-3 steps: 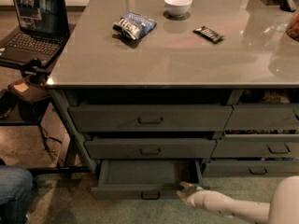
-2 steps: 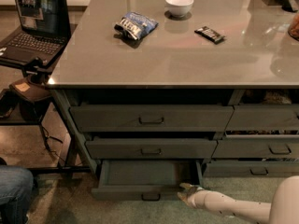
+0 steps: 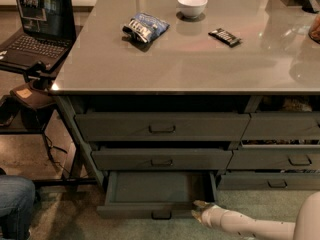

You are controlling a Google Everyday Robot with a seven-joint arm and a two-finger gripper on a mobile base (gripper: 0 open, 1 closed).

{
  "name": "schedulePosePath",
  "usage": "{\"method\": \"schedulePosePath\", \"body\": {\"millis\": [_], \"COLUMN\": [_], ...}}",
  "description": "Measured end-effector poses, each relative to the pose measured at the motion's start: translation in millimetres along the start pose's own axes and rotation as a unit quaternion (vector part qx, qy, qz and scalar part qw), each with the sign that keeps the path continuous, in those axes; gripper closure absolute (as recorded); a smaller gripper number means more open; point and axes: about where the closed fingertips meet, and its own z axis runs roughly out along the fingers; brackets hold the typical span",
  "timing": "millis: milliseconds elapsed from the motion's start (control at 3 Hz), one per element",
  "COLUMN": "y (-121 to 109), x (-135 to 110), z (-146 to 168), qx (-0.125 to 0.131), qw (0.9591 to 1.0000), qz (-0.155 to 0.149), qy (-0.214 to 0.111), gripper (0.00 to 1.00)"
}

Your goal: Open bottom drawer

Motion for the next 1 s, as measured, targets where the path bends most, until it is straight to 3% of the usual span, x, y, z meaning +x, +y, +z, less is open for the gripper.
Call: {"method": "schedulePosePath", "body": {"millis": [333,1000], "y": [14.6,12.4], "x": [16.5,11.6], "z": [-4.7,-10.9], "qx": [-0.013,-0.013], "qw": [0.9995,0.9995], "qz": [-0.017,-0.017], "qy": [0.024,0.025], "gripper": [1.0,1.0]}}
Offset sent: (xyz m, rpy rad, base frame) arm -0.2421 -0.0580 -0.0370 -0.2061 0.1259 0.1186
